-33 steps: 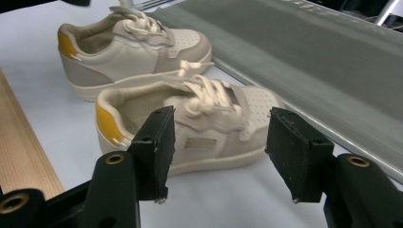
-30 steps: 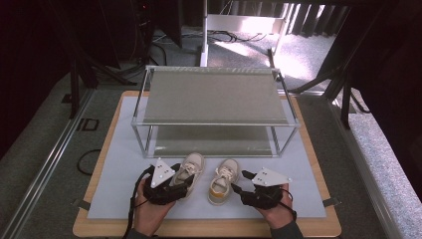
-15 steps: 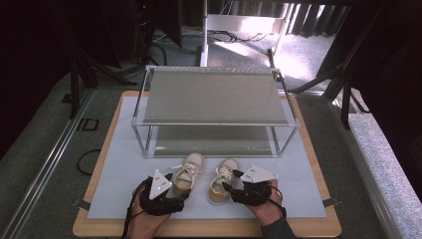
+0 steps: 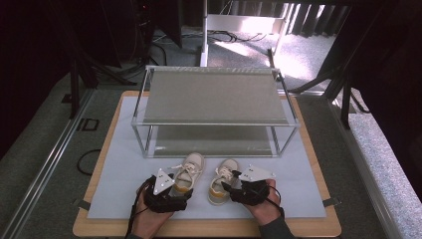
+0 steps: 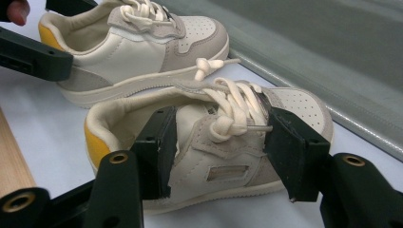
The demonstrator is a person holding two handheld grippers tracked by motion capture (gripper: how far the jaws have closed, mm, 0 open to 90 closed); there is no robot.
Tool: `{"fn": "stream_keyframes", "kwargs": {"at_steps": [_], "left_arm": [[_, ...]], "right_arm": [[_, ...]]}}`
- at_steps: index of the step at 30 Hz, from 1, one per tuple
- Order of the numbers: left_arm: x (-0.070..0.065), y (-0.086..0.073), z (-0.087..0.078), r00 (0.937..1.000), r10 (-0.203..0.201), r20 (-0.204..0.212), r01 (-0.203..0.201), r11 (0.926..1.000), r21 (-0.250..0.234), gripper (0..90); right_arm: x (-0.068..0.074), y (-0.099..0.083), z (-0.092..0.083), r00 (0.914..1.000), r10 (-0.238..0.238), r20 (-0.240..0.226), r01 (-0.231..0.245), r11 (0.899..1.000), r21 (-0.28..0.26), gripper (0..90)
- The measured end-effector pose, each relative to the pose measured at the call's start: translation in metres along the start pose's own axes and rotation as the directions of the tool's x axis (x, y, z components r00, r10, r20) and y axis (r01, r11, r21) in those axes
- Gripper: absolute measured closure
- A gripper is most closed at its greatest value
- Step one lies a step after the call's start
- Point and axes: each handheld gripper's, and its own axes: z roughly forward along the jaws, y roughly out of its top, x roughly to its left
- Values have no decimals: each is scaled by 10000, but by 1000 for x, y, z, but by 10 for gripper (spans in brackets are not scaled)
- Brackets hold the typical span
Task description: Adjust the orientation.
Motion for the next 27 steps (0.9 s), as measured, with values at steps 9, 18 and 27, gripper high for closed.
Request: {"fn": "stream_keyframes", "kwargs": {"at_steps": [9,18,27], "left_arm": [[4,-6,15,9993,-153,346,134,9983,564,206],[-6,-3,17,9970,-242,731,188,9971,735,214],[-14,-4,16,9875,-511,1489,412,9968,691,194]], "right_arm": [[0,-2,-2,9995,264,190,-267,9995,148,435],[-3,-1,-2,9999,148,-57,-147,9997,184,451],[-10,-3,-5,9989,50,-457,-41,9998,209,484]]}}
